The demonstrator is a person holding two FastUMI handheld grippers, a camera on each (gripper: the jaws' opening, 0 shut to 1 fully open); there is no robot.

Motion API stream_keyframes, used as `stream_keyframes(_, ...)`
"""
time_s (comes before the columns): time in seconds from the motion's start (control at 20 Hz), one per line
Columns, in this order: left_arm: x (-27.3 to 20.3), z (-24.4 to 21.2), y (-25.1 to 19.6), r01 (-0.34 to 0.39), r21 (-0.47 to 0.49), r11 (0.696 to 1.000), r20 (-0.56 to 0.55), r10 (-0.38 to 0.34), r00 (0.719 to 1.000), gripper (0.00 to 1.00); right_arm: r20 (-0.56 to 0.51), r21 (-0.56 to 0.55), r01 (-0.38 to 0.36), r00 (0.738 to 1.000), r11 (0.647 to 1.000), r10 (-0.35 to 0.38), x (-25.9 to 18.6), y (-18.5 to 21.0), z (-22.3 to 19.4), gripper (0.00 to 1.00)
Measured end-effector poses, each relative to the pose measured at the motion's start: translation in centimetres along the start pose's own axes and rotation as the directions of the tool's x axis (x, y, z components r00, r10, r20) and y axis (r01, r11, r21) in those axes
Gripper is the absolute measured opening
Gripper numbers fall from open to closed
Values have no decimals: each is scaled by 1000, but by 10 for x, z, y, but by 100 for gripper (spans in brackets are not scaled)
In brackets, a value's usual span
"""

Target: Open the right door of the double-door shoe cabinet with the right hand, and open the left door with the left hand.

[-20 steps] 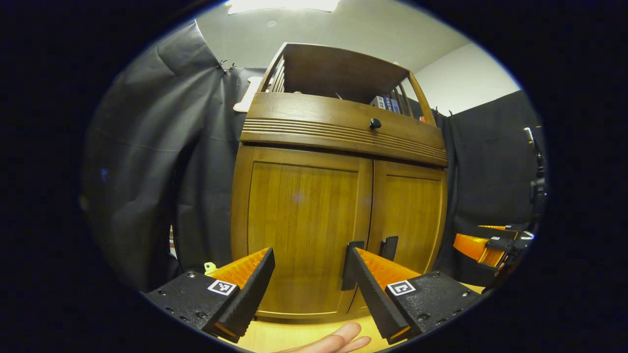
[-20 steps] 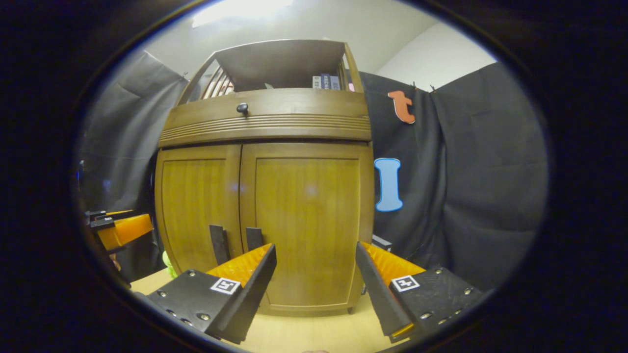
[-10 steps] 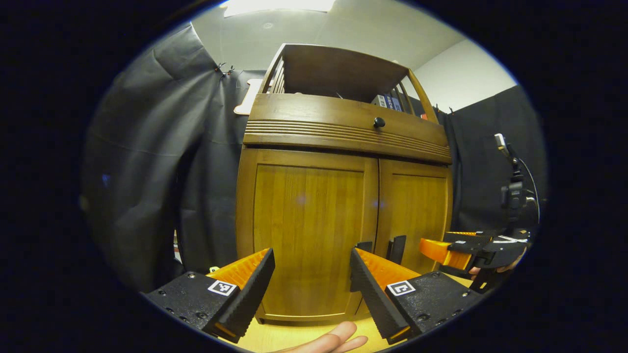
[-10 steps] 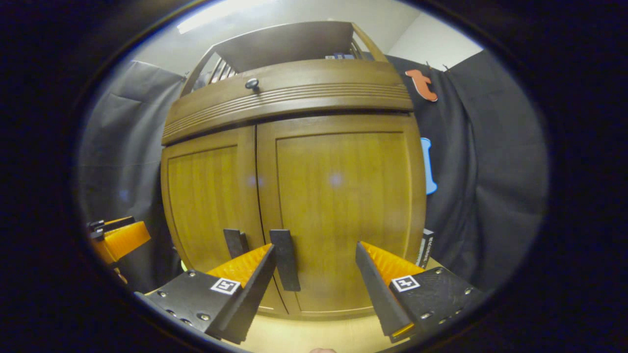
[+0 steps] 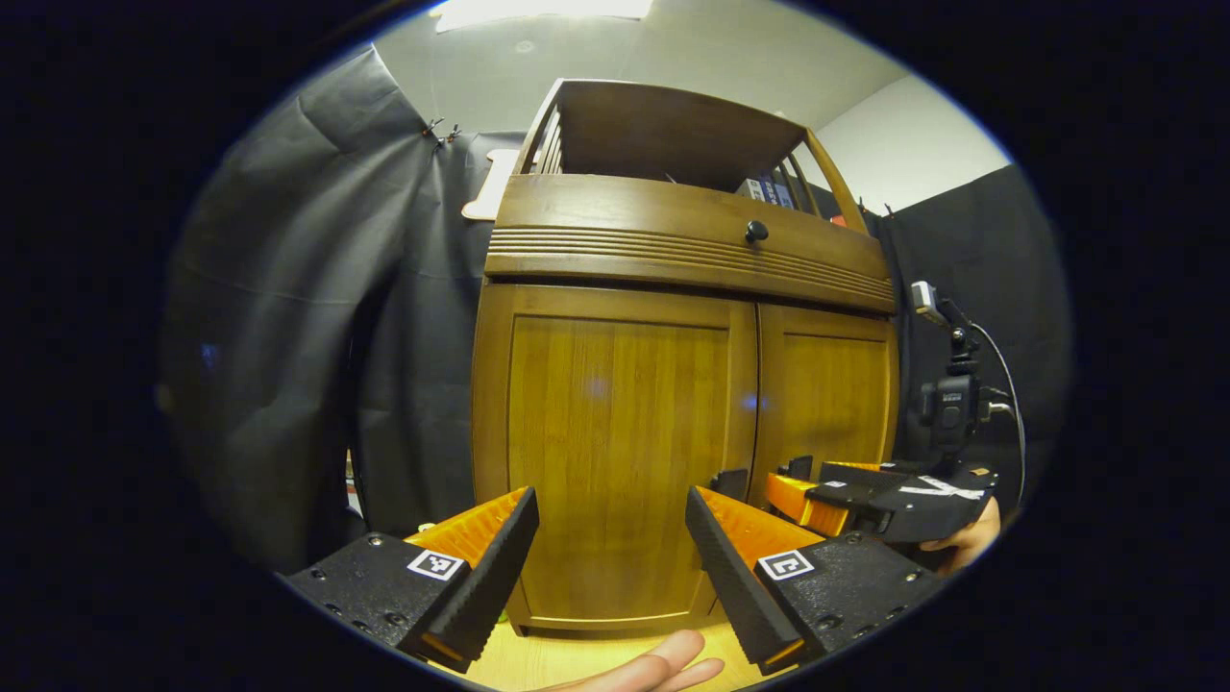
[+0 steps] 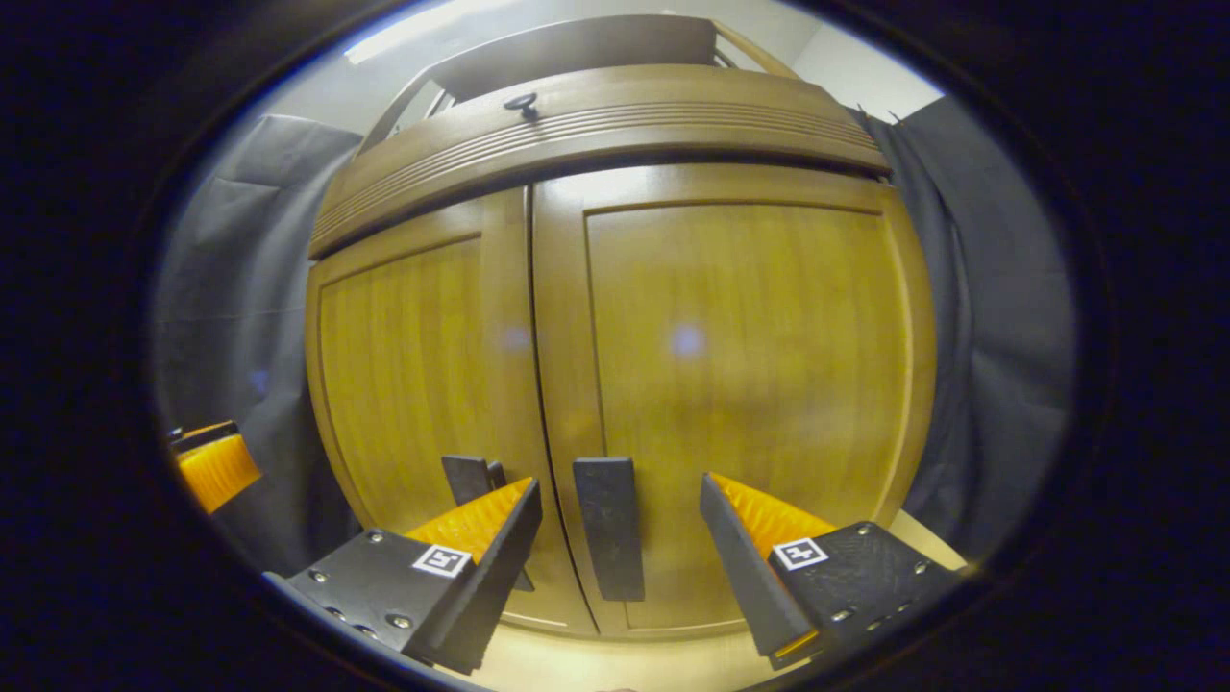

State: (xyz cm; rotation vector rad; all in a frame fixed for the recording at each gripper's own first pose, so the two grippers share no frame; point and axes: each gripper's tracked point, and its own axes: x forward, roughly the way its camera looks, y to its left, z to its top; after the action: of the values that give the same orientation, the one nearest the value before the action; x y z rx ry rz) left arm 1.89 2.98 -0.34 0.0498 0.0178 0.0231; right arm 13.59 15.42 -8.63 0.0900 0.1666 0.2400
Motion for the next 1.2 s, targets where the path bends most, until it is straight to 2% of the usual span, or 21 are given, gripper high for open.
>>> stream_keyframes(0.05,1,-3,1,0,3,1000,-12,0,1000,92,-7,-6,-5,1000,1000,5,3,2,-4,94)
stream_keyframes(0.15,2,-2,4,-10,7,1000,-13,10,1000,92,-19,-27,42,999,999,-43,10,-1,-8,90)
stream_keyframes(0.25,5,-3,5,-16,16,1000,-13,16,1000,92,-35,-65,77,996,995,-80,10,-9,-16,76)
stream_keyframes(0.3,5,-5,6,-20,23,1000,-15,21,1000,92,-32,-54,43,998,998,-45,15,-5,-20,61)
stream_keyframes(0.35,6,-5,6,-23,26,999,-16,23,1000,95,-28,-42,41,999,998,-42,10,-3,-22,46)
stream_keyframes(0.4,8,-6,7,-25,24,999,-19,26,999,94,-41,-57,29,999,998,-31,12,-3,-22,31)
stream_keyframes(0.55,10,-9,9,-32,20,999,-28,32,999,92,-35,-58,8,999,998,-10,7,-3,-19,23)
stream_keyframes(0.8,14,-13,14,-58,12,998,-41,58,997,92,-39,-63,-76,997,995,73,-14,-2,-18,25)
stream_keyframes(1.0,15,-13,8,-46,-5,999,-40,46,998,92,-43,-54,-157,987,986,155,-42,-6,-20,25)
stream_keyframes(1.15,15,-16,0,-34,-10,999,-46,34,998,96,-47,-67,-185,982,980,183,-62,-12,-18,22)
stream_keyframes(1.2,15,-17,-2,-31,-6,999,-48,31,998,92,-49,-73,-189,981,979,185,-68,-14,-18,22)
